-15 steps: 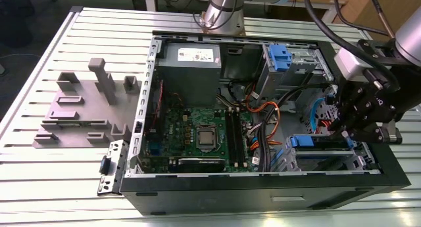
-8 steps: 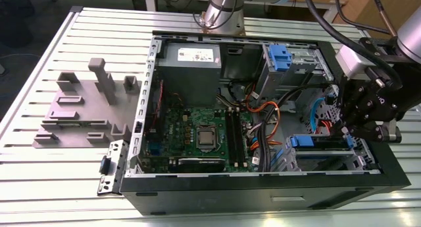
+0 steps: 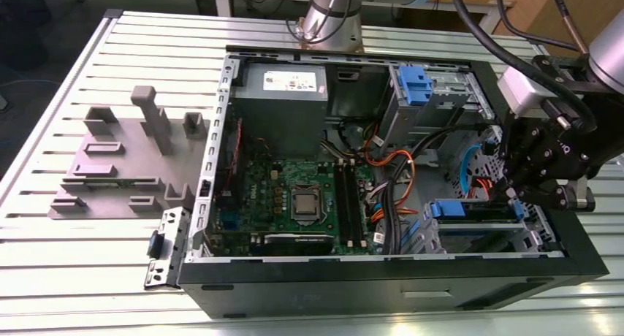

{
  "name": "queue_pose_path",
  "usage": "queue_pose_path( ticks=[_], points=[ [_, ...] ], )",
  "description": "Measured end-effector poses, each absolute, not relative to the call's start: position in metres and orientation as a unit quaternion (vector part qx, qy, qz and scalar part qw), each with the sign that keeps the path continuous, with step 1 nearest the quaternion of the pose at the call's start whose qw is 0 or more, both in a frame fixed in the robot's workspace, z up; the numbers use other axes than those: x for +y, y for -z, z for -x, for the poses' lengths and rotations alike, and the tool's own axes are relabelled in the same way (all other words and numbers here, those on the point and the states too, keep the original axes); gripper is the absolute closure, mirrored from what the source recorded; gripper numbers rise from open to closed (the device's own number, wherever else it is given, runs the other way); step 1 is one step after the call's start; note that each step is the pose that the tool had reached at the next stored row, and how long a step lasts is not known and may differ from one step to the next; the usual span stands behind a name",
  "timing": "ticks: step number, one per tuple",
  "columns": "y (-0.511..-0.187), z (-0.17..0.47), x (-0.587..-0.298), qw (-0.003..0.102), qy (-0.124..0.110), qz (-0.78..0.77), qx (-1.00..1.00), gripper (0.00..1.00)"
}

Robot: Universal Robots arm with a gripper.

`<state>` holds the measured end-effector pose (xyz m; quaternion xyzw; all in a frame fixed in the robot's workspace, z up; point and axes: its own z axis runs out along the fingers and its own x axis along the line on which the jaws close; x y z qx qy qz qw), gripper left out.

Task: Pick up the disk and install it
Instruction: 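Insert the first disk wire, then insert the second disk wire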

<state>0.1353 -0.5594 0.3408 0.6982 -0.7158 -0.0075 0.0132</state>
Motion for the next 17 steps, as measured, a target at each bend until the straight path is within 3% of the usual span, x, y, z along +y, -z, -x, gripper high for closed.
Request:
queue_pose_path(
  ticks=[17],
  points=[
    [-0.341, -0.119, -0.559, 0.013, 0.008, -0.698, -0.716, 0.89]
  ],
)
